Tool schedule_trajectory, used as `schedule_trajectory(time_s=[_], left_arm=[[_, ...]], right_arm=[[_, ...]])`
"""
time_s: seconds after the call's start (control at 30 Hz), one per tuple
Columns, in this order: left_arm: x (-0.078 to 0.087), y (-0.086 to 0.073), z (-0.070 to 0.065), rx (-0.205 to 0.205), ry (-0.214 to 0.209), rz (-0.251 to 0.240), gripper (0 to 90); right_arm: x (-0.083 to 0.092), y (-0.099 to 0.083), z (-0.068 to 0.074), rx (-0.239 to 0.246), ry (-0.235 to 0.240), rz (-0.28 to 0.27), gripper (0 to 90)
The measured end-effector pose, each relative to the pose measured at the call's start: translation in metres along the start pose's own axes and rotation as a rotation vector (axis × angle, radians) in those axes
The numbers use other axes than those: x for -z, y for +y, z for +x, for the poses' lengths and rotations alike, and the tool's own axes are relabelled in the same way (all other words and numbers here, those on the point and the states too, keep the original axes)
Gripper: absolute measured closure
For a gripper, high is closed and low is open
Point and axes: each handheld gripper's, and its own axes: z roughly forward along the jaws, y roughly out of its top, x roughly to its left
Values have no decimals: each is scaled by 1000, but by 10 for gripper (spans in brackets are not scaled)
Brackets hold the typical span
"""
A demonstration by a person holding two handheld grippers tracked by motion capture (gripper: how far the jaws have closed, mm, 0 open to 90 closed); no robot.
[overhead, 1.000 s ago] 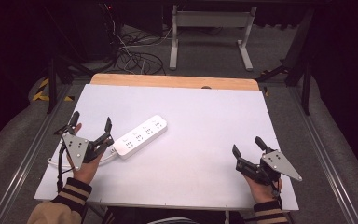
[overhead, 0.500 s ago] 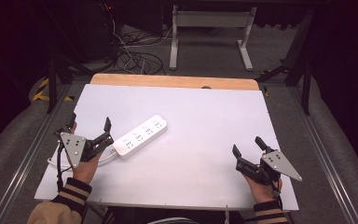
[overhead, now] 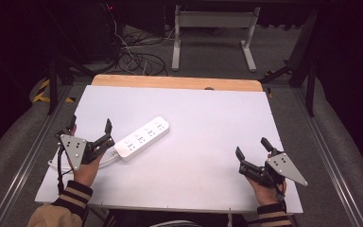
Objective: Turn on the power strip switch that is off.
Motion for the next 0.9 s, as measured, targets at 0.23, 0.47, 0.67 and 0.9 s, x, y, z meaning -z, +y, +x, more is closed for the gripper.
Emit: schedule_trajectory(time_s=[0.23, 0.47, 0.67, 0.9], left_arm=[[0, 0, 0, 7, -3, 1, 3], [0, -1, 0, 13, -7, 7, 3], [1, -1, 1, 17, -7, 13, 5], [1, -1, 2, 13, -2, 14, 7]], right_arm=[[2, 1, 0, 3, -7, -37, 30], [1, 0, 0, -4, -4, -36, 43], [-1, 0, 0, -4, 4, -14, 56], [-1, 0, 0, -8, 3, -12, 62]])
